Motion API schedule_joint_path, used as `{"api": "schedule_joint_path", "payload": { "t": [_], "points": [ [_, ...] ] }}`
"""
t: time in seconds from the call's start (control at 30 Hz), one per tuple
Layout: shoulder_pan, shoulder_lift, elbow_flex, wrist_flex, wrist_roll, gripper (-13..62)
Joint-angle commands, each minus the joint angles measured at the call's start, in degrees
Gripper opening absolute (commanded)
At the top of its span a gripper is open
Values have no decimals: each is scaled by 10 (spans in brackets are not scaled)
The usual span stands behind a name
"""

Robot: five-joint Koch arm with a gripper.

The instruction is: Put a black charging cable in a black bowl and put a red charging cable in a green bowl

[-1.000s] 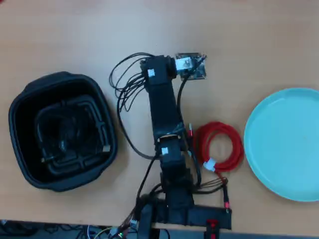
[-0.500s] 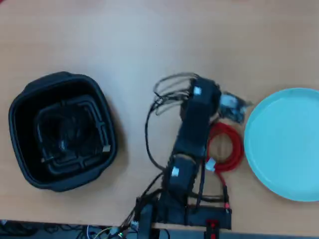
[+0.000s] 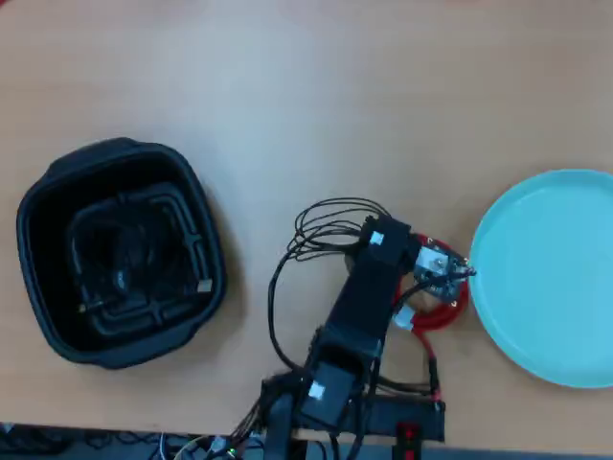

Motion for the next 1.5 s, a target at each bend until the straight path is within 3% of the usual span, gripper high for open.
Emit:
{"api": "schedule_joint_path", "payload": {
  "t": [0.0, 0.33, 0.7, 1.47],
  "points": [
    [4, 21, -18, -22, 0, 372],
    [54, 49, -83, 54, -16, 390],
    [148, 74, 19, 26, -50, 388],
    [112, 58, 212, -298, -47, 374]
  ]
}}
